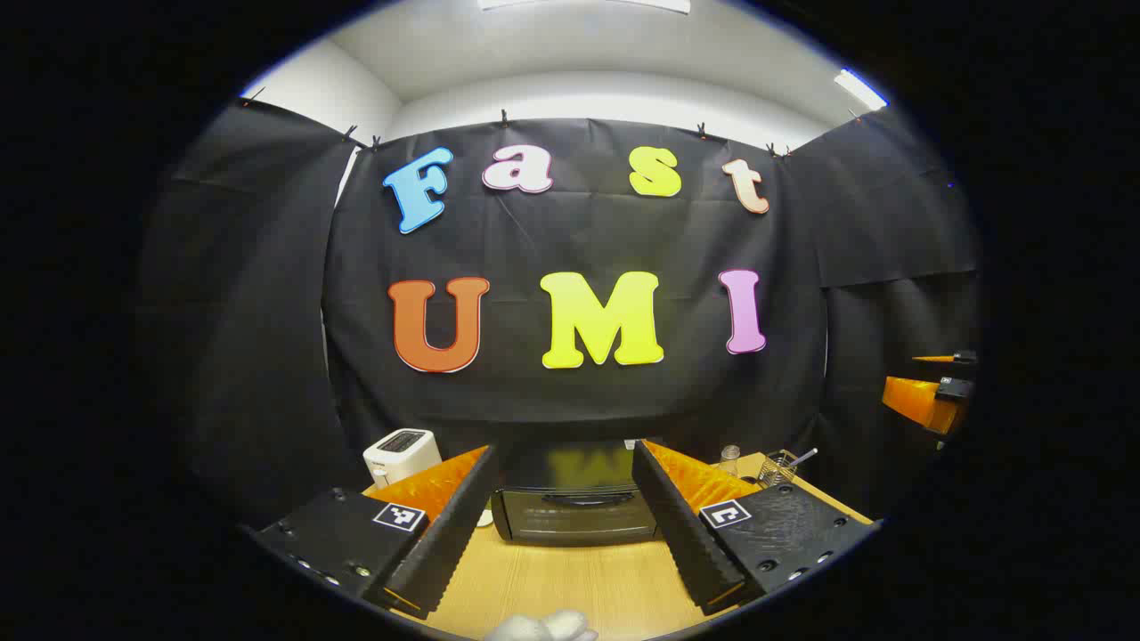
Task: Open the electric oven with the left hand, put the food in, and close the electric oven.
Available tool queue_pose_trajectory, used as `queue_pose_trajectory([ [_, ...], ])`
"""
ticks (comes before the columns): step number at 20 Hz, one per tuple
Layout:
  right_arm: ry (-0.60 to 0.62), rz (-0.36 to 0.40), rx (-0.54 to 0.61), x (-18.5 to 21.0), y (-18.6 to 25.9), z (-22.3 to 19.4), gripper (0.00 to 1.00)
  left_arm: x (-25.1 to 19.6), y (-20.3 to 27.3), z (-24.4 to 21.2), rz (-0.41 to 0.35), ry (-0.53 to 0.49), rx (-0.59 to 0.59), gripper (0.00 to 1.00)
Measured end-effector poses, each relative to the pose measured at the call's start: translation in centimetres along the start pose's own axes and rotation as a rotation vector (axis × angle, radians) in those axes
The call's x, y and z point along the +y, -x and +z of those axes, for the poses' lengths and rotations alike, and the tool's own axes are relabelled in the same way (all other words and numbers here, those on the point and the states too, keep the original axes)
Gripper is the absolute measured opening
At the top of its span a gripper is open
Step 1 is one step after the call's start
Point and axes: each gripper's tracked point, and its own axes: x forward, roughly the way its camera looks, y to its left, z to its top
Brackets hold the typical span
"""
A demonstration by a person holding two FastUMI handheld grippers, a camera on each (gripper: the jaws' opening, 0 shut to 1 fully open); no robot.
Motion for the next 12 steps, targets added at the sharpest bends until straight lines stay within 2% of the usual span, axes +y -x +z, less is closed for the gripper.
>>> queue_pose_trajectory([
  [3,-0.006,0.003,0.001,0.1,-0.2,-0.1,1.0,0.0,-0.2,0.0,0.0,0.0,-0.001,0.96],
  [4,-0.007,0.002,0.003,0.1,-0.2,-0.1,0.96,-0.1,-0.3,-0.1,-0.002,-0.001,0.0,0.96],
  [6,-0.007,0.004,0.007,0.0,-0.1,-0.4,0.96,-0.2,-0.5,-0.3,-0.004,-0.003,0.003,0.96],
  [7,-0.006,0.001,0.01,-0.1,-0.1,-0.4,1.0,-0.3,-0.6,-0.4,-0.005,-0.006,0.004,0.96],
  [9,-0.004,-0.003,0.014,-0.4,0.0,-0.6,0.96,-0.4,-0.9,-0.7,-0.007,-0.011,0.008,0.96],
  [10,-0.004,-0.005,0.018,-0.5,0.0,-0.8,1.0,-0.6,-1.1,-0.9,-0.008,-0.013,0.012,0.96],
  [12,-0.003,-0.012,0.027,-0.8,0.1,-1.0,1.0,-0.9,-1.7,-1.3,-0.013,-0.018,0.011,0.96],
])
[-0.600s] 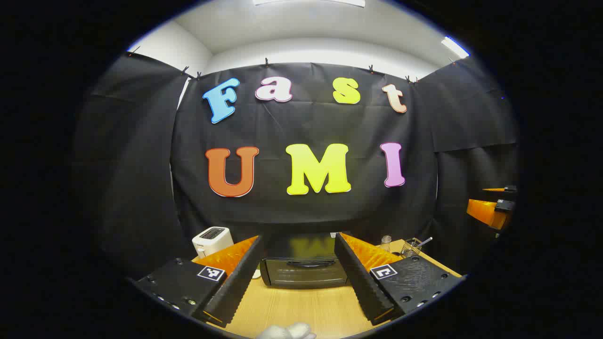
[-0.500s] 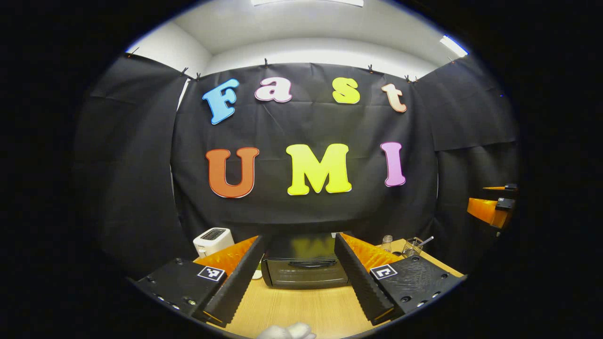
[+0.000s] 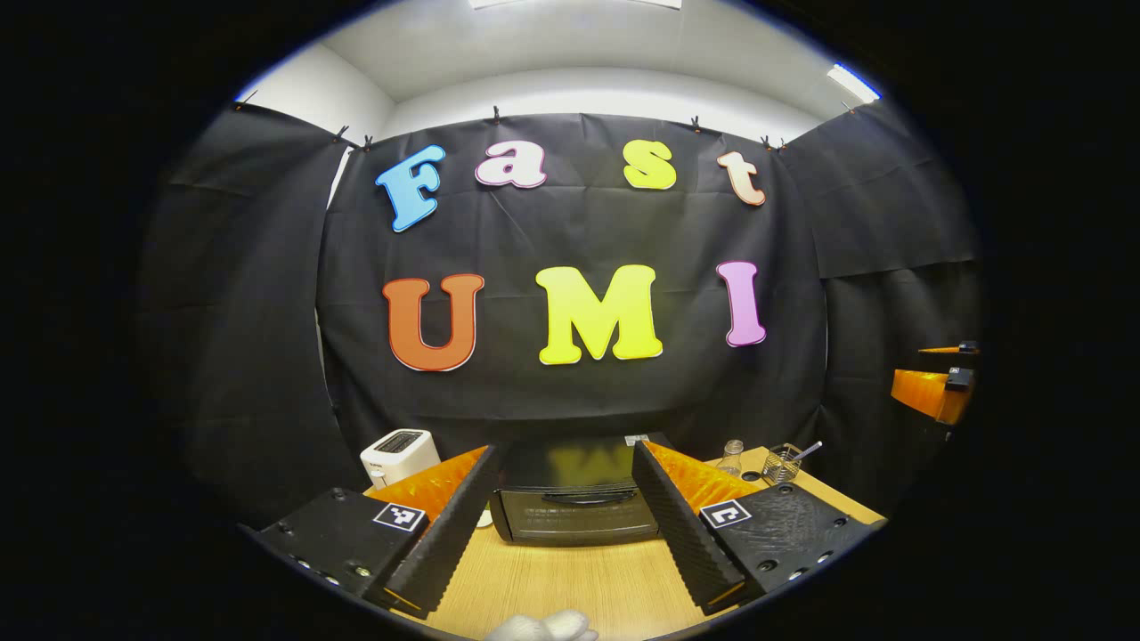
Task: Open the electric oven with the left hand, put the food in, and close the electric oven.
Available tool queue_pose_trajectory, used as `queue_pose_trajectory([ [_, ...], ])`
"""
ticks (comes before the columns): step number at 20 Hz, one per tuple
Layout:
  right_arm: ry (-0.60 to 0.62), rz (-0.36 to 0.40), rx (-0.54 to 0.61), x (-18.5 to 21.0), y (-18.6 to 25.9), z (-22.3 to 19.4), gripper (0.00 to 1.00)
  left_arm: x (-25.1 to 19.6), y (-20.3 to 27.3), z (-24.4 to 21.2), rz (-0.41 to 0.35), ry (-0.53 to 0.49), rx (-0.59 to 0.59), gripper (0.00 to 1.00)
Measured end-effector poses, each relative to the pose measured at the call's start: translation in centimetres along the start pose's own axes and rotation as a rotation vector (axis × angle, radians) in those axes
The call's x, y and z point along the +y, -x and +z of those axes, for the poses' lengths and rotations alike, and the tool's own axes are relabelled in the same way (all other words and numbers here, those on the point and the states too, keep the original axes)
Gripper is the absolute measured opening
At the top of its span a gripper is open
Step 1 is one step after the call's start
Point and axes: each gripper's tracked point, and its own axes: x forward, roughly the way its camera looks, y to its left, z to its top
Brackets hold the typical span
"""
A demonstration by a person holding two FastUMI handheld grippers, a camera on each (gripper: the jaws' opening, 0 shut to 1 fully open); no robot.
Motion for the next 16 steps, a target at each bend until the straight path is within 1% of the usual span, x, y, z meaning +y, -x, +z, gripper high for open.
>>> queue_pose_trajectory([
  [3,-0.008,-0.013,0.015,-0.7,0.4,-0.2,1.0,-0.9,-1.5,-0.6,-0.032,0.006,-0.013,0.96],
  [4,-0.016,-0.02,0.019,-0.9,0.6,-0.2,0.96,-1.2,-2.2,-1.2,-0.043,0.008,-0.009,0.96],
  [5,-0.021,-0.027,0.025,-1.2,0.8,-0.3,1.0,-1.4,-3.1,-1.8,-0.052,0.008,-0.006,0.96],
  [7,-0.023,-0.048,0.042,-1.9,1.3,-0.8,1.0,-2.1,-4.9,-3.1,-0.072,0.002,0.003,0.96],
  [8,-0.024,-0.059,0.048,-2.2,1.6,-0.9,0.96,-2.4,-5.8,-4.0,-0.078,-0.002,0.018,0.96],
  [10,-0.026,-0.087,0.065,-2.9,2.4,-1.2,0.96,-3.0,-8.1,-5.6,-0.087,-0.008,0.031,0.96],
  [11,-0.026,-0.106,0.076,-3.3,2.7,-1.4,1.0,-3.1,-9.1,-6.7,-0.093,-0.005,0.049,0.96],
  [14,-0.031,-0.157,0.115,-4.0,3.8,-2.1,1.0,-3.7,-12.6,-9.4,-0.103,0.028,0.095,0.96],
  [15,-0.03,-0.171,0.124,-4.1,4.0,-2.2,0.96,-3.6,-13.7,-10.1,-0.102,0.03,0.11,0.97],
  [16,-0.027,-0.182,0.134,-4.2,4.2,-2.5,1.0,-3.5,-14.8,-10.9,-0.1,0.027,0.117,0.97],
])
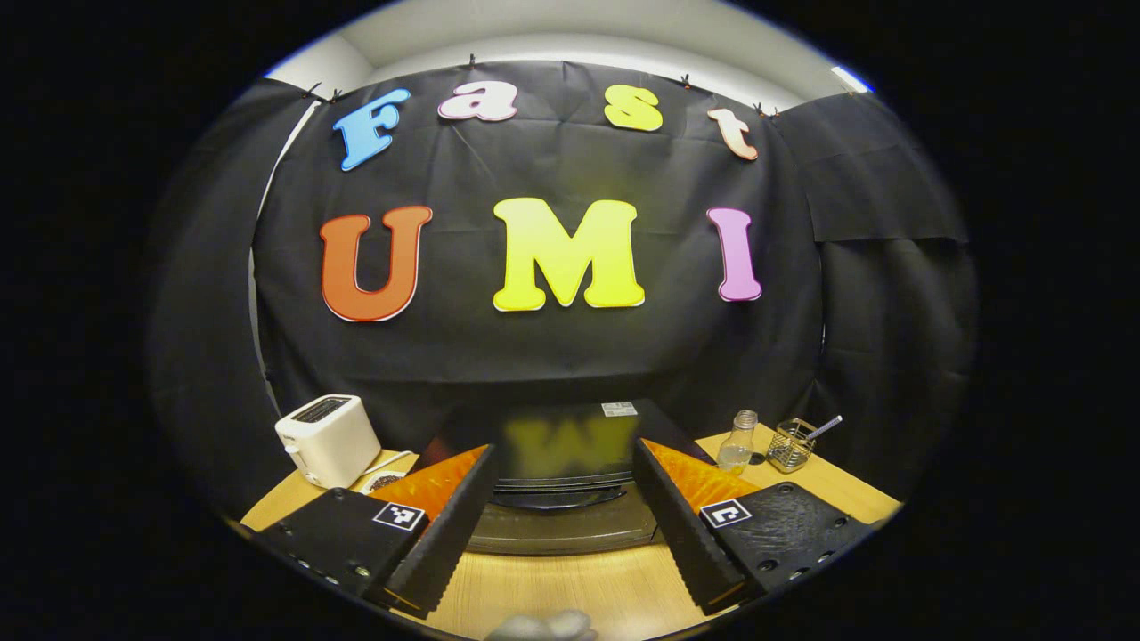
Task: Open the electric oven with the left hand, put the food in, and close the electric oven.
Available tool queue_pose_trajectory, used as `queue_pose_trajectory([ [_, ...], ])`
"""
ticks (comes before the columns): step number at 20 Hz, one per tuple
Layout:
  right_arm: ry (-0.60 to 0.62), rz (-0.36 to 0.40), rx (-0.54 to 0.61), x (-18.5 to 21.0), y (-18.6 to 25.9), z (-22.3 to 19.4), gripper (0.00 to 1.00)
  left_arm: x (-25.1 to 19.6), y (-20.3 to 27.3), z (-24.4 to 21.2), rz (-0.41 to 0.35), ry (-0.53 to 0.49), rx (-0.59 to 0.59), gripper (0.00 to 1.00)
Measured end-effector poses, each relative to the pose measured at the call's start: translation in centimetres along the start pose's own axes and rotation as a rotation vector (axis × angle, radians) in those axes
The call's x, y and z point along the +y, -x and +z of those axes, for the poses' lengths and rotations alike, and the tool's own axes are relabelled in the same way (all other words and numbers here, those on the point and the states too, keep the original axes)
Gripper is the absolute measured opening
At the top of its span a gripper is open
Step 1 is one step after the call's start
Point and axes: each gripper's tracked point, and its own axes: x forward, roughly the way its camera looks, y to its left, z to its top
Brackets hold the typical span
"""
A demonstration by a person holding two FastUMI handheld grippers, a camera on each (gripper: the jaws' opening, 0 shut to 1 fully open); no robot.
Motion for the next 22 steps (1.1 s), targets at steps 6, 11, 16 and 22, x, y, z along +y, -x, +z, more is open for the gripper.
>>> queue_pose_trajectory([
  [6,0.026,-0.042,0.029,-0.3,0.0,-0.5,0.96,1.3,-5.4,-4.9,0.035,0.014,0.1,0.96],
  [11,0.019,-0.056,0.039,-0.8,0.0,-0.6,1.0,1.2,-6.4,-6.6,0.041,-0.009,0.13,0.95],
  [16,0.003,-0.049,0.041,-0.6,0.2,-1.0,1.0,1.2,-5.5,-6.6,0.047,0.013,0.138,0.96],
  [22,-0.008,-0.018,0.038,-0.4,0.2,-0.8,1.0,1.0,-3.7,-7.2,0.035,0.002,0.158,0.96],
])
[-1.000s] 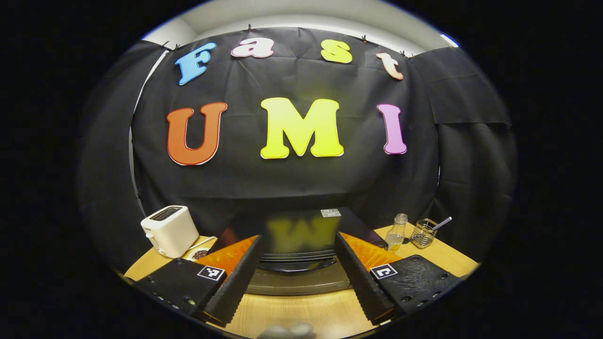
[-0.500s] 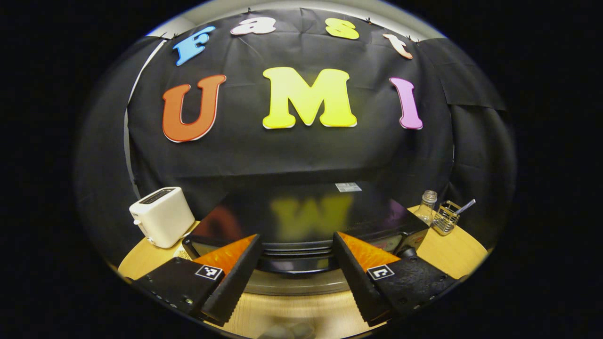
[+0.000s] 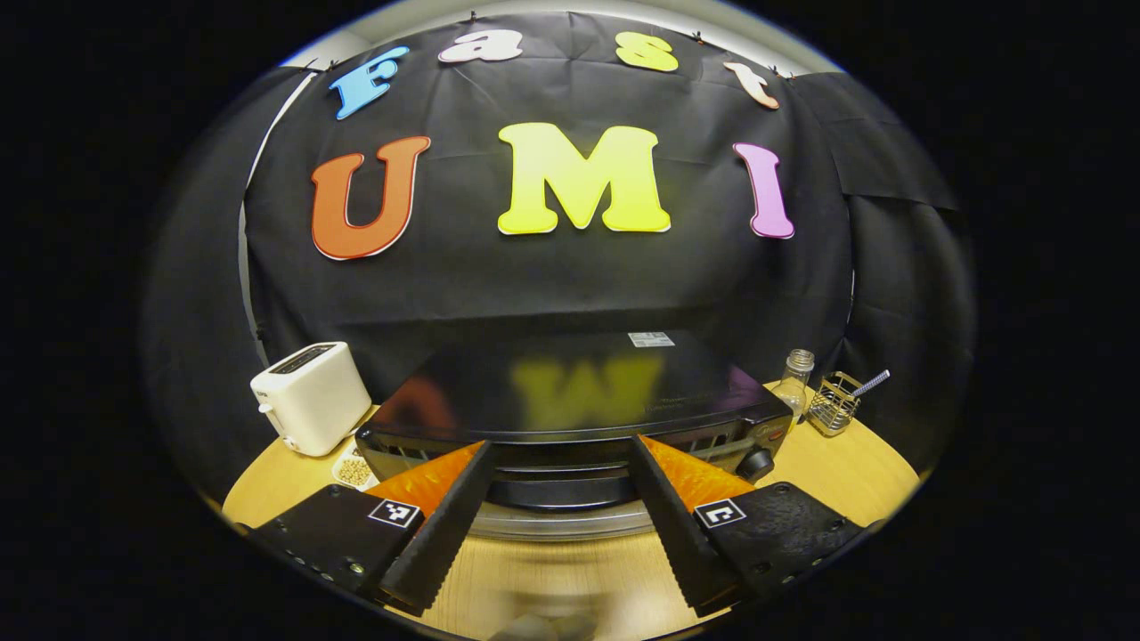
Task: Open the electric oven with the left hand, put the food in, and close the electric oven.
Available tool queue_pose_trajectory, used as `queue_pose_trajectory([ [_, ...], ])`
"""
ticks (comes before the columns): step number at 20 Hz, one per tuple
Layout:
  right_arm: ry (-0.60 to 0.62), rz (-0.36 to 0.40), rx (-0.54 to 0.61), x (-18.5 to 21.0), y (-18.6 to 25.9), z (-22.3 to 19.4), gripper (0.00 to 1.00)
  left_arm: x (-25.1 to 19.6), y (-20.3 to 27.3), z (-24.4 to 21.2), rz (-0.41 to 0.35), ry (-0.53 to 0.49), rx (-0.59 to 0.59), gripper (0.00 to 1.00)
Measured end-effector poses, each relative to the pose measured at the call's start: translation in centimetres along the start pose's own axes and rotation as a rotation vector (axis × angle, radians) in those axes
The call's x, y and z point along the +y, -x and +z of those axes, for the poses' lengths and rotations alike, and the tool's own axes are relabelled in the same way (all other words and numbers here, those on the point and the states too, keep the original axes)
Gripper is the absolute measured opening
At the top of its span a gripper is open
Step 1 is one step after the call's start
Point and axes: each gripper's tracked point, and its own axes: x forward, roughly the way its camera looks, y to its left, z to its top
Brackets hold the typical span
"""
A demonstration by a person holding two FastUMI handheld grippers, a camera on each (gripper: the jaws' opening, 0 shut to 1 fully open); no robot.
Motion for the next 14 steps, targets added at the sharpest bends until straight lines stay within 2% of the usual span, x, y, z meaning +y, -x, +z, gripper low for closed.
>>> queue_pose_trajectory([
  [2,-0.003,0.009,0.004,0.1,0.0,-0.2,0.96,0.0,0.7,-0.3,0.002,0.004,0.006,0.96],
  [4,-0.005,0.017,0.005,0.3,0.1,-0.4,1.0,-0.1,1.1,-0.7,0.002,0.002,0.012,0.96],
  [5,-0.004,0.02,0.007,0.3,0.2,-0.5,0.96,-0.1,1.4,-0.9,0.001,0.002,0.018,0.96],
  [6,-0.003,0.023,0.008,0.2,0.3,-0.7,1.0,-0.1,1.8,-1.1,0.001,0.002,0.023,0.96],
  [14,-0.028,0.041,0.035,-0.4,0.5,-2.3,1.0,-0.5,4.7,-3.7,0.0,-0.002,0.052,0.96],
])
